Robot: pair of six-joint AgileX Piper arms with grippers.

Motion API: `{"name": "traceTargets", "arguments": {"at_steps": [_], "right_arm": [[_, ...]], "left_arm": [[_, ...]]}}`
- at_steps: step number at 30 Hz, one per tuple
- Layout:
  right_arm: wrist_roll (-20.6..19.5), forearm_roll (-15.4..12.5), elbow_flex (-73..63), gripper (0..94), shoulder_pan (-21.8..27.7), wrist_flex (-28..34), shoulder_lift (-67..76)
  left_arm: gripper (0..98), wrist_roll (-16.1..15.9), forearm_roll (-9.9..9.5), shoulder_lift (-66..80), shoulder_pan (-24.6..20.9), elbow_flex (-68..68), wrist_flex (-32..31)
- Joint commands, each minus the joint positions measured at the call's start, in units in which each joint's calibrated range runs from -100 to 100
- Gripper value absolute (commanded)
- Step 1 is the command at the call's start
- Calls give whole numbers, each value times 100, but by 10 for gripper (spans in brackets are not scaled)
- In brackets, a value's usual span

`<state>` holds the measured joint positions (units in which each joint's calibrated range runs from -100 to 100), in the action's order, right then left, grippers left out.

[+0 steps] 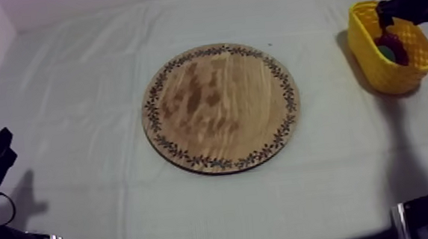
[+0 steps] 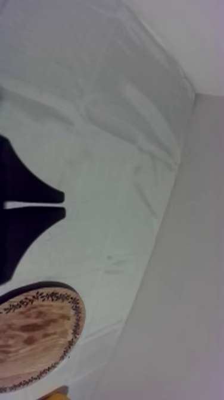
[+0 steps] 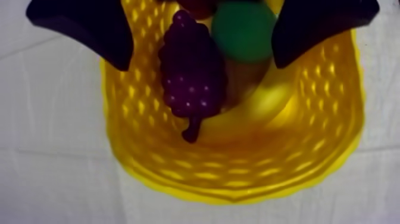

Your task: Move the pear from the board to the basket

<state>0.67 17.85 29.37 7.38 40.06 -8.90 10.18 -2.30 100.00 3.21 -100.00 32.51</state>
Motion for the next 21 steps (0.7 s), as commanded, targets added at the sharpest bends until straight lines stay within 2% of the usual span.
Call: {"name": "traceTargets", "arguments": {"at_steps": [1,5,10,14,21], "right_arm": [[-98,64,318,635,1,-353,481],[-240,97,983,586,4,-839,1435],[-261,-35,2151,526,42,-1580,2898],[118,-503,3147,495,44,-1999,4188],[937,-1374,4727,440,-177,-2145,6319]], "left_arm": [[1,1,-2,0,2,0,-1],[1,1,-2,0,2,0,-1],[1,1,-2,0,2,0,-1],[1,1,-2,0,2,0,-1],[1,1,-2,0,2,0,-1]]}}
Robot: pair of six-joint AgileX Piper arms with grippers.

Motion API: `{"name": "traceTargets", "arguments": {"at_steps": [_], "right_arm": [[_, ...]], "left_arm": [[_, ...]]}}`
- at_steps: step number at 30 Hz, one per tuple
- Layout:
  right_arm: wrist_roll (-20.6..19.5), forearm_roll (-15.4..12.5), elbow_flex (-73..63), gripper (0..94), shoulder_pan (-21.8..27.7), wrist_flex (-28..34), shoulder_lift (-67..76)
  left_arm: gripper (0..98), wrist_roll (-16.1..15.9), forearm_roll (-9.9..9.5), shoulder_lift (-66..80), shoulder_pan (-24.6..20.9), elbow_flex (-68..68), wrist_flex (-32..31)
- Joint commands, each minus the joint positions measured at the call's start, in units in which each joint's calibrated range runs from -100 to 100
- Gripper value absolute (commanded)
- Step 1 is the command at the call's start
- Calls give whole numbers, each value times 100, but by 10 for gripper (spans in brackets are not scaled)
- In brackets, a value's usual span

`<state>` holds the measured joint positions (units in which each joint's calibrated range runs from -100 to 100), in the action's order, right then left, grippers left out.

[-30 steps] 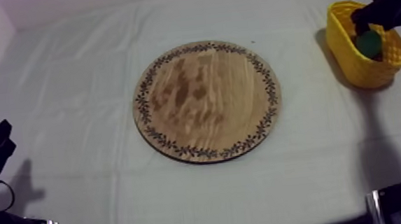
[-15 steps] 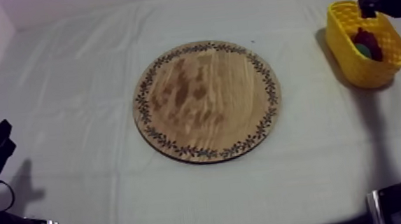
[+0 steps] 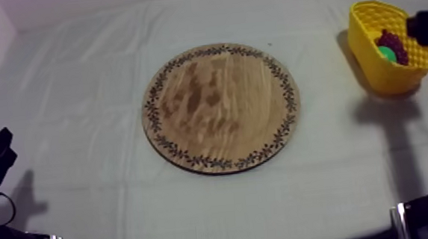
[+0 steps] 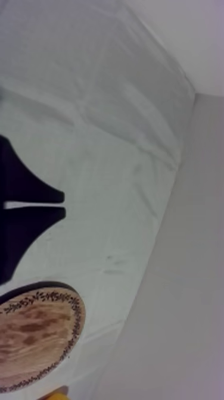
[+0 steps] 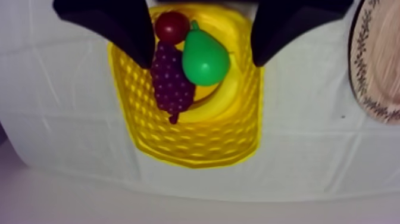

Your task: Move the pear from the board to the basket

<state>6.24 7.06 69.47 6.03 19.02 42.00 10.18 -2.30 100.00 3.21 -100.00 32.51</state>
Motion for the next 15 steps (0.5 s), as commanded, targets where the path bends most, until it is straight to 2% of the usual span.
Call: {"name": "traceTargets", "arguments": {"at_steps": [1,6,8,11,13,15], "right_arm": [[555,-486,911,429,-77,-50,1503],[1638,-1701,1762,338,-233,12,2815],[1934,-2033,2007,299,-276,147,3246],[2100,-2274,2301,224,-310,273,3775],[2195,-2407,2491,133,-319,305,4064],[2100,-2348,2644,66,-320,389,4337]], "left_arm": [[1,1,-2,0,2,0,-1],[1,1,-2,0,2,0,-1],[1,1,-2,0,2,0,-1],[1,1,-2,0,2,0,-1],[1,1,-2,0,2,0,-1],[1,1,-2,0,2,0,-1]]}}
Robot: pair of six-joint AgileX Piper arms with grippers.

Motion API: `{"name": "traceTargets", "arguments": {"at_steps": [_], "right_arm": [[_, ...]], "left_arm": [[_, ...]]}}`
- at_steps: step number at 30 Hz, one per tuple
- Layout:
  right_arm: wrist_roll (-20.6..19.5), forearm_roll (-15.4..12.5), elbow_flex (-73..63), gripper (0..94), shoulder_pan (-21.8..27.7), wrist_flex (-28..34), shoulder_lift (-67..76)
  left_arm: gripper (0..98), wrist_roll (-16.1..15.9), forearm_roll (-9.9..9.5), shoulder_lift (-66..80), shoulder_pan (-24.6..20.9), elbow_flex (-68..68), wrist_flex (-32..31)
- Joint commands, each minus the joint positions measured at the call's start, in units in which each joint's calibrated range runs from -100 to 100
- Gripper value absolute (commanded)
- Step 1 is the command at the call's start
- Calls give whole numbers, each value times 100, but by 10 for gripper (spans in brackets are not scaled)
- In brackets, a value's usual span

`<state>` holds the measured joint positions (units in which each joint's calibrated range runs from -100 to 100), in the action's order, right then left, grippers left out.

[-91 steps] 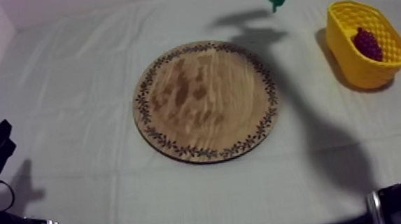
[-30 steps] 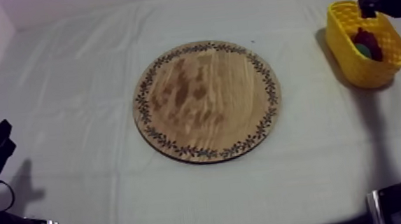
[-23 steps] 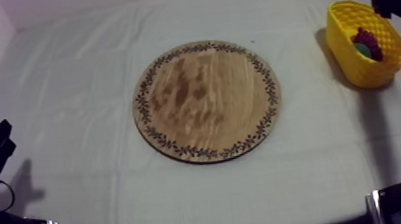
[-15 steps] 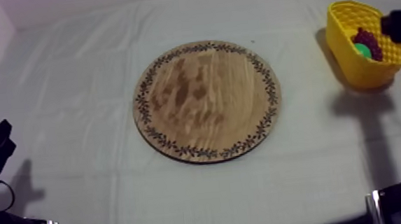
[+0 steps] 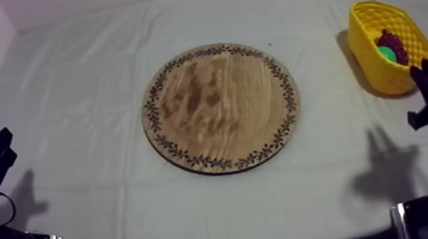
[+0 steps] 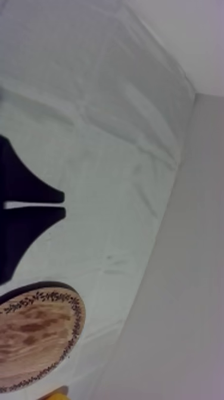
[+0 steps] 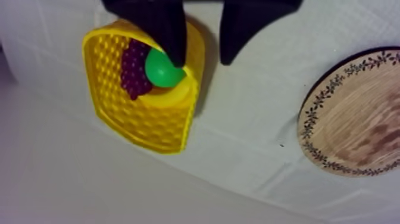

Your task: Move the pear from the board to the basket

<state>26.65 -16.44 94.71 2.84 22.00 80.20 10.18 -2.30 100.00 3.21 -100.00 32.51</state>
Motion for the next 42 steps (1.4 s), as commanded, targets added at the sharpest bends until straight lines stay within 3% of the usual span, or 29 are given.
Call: {"name": "traceTargets", "arguments": {"at_steps": [1,11,19,29,42], "right_arm": [[-70,82,172,47,-5,164,634],[-1585,1086,348,6,-144,1463,1449],[-1982,1295,428,5,-196,1611,1541],[-1468,1496,492,6,-199,1547,1547],[-1502,1500,496,5,-200,1550,1547]], "left_arm": [[1,1,-2,0,2,0,-1],[1,1,-2,0,2,0,-1],[1,1,-2,0,2,0,-1],[1,1,-2,0,2,0,-1],[1,1,-2,0,2,0,-1]]}}
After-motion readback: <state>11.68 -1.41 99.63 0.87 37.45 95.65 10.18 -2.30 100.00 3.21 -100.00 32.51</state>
